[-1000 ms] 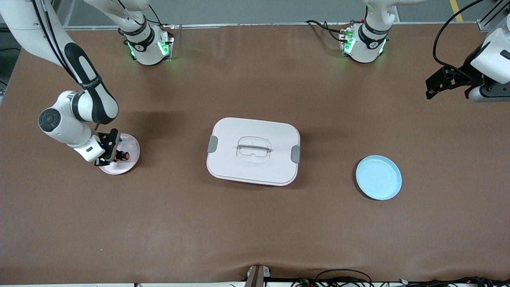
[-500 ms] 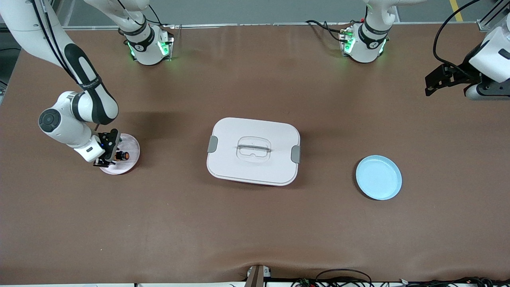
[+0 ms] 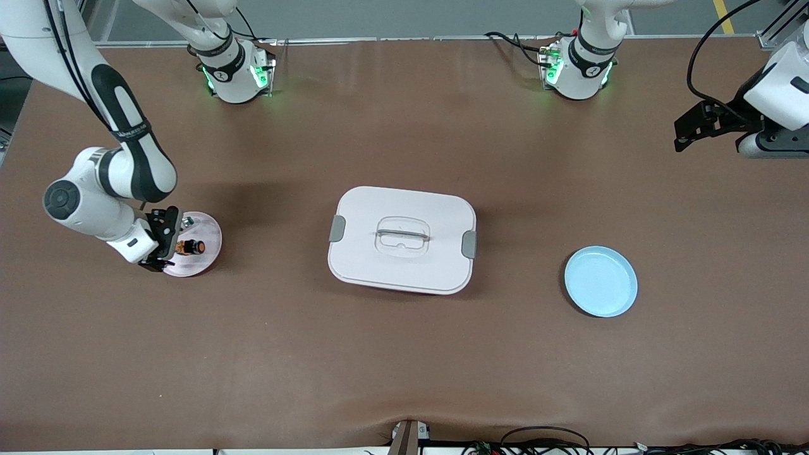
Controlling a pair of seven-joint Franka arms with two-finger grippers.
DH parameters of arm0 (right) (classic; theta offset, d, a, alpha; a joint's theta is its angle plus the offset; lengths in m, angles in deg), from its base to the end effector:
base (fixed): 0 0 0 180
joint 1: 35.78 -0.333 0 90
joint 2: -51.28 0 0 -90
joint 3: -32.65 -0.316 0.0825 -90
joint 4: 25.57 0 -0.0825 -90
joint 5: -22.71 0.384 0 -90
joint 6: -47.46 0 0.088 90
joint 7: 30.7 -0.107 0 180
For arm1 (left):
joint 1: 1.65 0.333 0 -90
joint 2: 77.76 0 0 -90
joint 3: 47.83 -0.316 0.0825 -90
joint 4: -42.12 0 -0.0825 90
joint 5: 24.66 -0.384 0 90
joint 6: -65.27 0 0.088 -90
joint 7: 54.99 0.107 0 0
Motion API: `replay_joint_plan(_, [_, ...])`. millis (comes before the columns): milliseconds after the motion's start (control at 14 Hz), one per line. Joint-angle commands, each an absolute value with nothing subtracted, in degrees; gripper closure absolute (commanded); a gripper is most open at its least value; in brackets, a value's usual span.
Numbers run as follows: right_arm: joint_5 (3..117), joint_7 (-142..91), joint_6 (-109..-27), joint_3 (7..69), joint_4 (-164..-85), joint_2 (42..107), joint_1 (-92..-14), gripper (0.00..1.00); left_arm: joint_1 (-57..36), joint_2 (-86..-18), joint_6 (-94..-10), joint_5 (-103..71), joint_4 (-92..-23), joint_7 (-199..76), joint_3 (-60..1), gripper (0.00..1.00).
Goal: Transfer orange switch to right arm and place
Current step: 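Lower the switch onto the pink plate and open the right gripper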
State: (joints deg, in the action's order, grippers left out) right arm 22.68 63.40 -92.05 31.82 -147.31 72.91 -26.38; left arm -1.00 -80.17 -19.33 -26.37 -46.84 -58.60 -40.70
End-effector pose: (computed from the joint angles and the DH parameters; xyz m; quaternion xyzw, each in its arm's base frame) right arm 0.5627 -0.0848 0.2247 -0.7339 -0.6784 0.0191 0.0279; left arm 0.5287 -0.0582 0.6476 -0.9994 0.0238 0.0156 0.0189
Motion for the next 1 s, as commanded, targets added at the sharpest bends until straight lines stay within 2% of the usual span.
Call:
replay_joint_plan(0, [21.7,62.8,-83.6,31.2,-143.6,70.1,-25.4,0.0,-1.1,-81.6,-19.0,-25.3,-47.9,-57.4,-41.0,0.0])
replay_joint_plan(286, [21.6,60.3,-71.1,31.9,-138.3,68.2,-24.6,0.0,-1.1,-81.5,-19.3,-25.3,-47.9,-57.5,-41.0,0.0])
replay_joint_plan(929, [21.4,42.1,-55.7,32.2,-137.9,56.3,-24.9,0.0,-1.1,-81.3,-19.8,-25.3,-48.0,-57.5,-41.2,0.0])
